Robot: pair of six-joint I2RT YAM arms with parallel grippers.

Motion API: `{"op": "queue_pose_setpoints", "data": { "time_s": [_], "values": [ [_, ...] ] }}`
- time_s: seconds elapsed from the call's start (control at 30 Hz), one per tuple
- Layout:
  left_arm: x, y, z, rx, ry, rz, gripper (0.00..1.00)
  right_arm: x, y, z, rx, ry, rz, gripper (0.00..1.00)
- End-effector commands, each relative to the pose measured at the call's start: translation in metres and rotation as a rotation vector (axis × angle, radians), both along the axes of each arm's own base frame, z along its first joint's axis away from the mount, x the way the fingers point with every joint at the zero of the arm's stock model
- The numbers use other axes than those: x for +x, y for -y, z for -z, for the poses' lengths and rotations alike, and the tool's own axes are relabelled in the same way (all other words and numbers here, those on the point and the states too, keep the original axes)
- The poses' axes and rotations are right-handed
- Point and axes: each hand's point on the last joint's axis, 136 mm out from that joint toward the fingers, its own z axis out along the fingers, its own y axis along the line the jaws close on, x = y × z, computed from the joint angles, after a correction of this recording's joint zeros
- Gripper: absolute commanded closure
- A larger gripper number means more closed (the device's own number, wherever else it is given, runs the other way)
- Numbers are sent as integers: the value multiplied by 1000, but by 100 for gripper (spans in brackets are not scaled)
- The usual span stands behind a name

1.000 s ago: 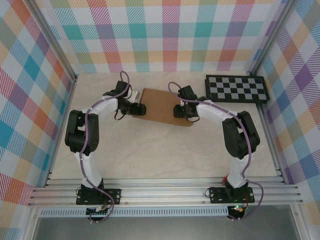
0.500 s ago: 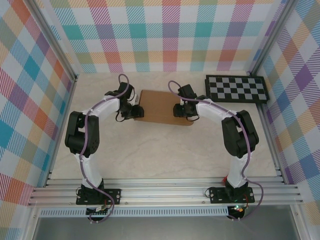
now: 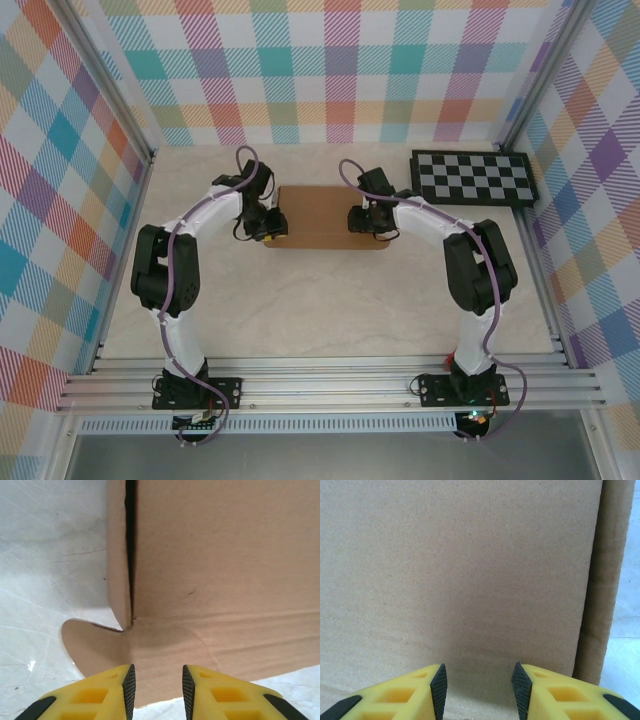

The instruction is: Fold the paper box

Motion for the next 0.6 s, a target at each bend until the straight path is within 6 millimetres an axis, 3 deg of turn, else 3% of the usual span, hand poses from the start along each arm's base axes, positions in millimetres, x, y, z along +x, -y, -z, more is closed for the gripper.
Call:
{"op": "queue_pose_setpoints", "data": {
  "time_s": [0.0,0.17,0.23,0.3,0.4,0.57],
  "values": [
    [-12,9,-13,-43,-70,-53,65,-15,4,30,-24,-116,14,57],
    [-10,11,-24,-50,-57,-60,64,-16,5,34,-29,-123,15,57],
    [-4,-3,-36,40,5,-10,54,-16,5,34,-28,-122,12,57],
    [8,-19,-39,144,91,78,36,-17,5,34,-29,-122,11,57],
    [21,-19,-24,117,135,215,33,-17,5,34,-30,-119,1,57],
    [22,-5,0,50,190,315,32,-16,5,31,-34,-114,-5,56]
  ]
}}
